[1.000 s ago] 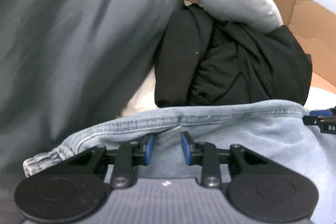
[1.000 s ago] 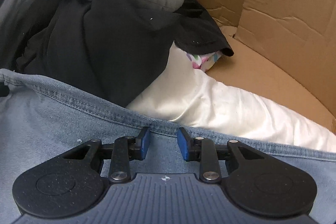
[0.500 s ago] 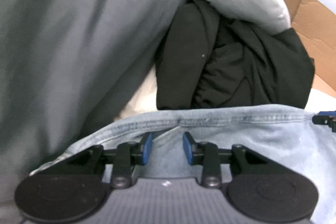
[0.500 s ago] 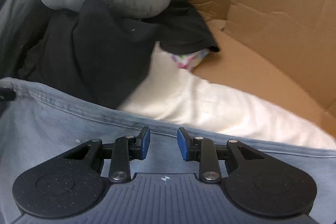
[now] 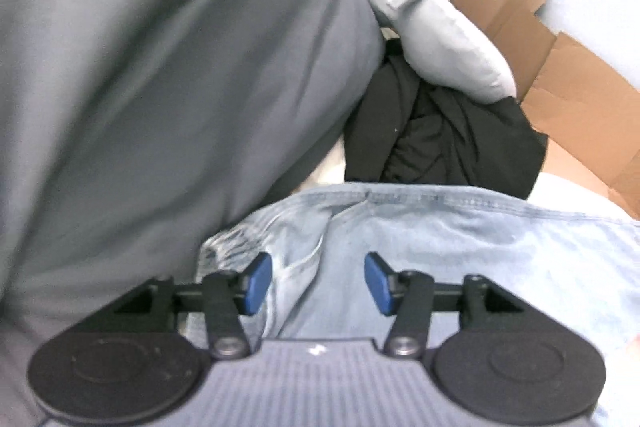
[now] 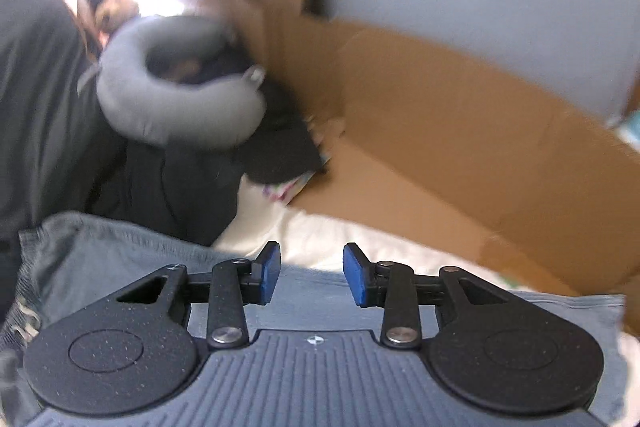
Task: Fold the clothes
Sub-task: 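Lift both tools off the shorts and move them to the denim drawstring pants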
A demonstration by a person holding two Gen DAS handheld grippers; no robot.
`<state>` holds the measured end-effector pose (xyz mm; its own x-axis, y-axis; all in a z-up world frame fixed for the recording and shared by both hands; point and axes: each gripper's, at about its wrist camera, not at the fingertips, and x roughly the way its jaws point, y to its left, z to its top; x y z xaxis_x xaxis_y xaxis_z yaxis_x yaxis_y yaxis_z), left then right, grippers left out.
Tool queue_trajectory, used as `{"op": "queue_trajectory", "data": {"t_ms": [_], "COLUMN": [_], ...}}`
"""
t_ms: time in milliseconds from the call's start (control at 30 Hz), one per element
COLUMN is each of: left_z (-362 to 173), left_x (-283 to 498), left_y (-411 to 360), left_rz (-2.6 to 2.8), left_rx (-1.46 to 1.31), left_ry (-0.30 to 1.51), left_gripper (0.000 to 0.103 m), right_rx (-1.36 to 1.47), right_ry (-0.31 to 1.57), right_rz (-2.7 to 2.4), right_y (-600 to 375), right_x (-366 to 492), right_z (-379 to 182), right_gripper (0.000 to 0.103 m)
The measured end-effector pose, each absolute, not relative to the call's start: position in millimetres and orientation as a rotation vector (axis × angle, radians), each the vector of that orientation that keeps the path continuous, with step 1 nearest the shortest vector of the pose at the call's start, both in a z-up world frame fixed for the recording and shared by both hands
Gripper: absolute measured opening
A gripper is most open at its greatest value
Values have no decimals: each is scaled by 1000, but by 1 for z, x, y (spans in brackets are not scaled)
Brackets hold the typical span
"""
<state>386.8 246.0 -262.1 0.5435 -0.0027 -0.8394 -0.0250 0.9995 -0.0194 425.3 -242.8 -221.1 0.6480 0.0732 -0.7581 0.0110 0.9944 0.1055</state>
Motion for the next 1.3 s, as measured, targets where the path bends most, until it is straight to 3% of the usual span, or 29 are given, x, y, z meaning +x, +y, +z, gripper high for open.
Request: {"op": "queue_trajectory", "data": {"t_ms": [367, 800, 1067, 1233, 1300], "left_z": [-171, -100, -68, -49, -42], "left_x": [306, 222, 183, 161, 153], "left_y": [256, 247, 242, 242, 243], "left_rz": [16, 16, -4, -13, -10], "left_rx": [-67, -44, -68, -91, -103], "left_ry": [975, 982, 970, 924, 907], "left_gripper": [59, 66, 69, 82, 85], "right_rx": [147, 166, 129, 119, 127], "right_ry": [694, 562, 544, 541, 538], "right_rz": [-122, -98, -51, -15, -15], "right_y": [-315, -391, -413, -416, -413], "right_x": [319, 189, 112, 61, 43], "right_z": [-49, 137, 183, 193, 189], "right_gripper": [43, 46, 55, 60, 76]}}
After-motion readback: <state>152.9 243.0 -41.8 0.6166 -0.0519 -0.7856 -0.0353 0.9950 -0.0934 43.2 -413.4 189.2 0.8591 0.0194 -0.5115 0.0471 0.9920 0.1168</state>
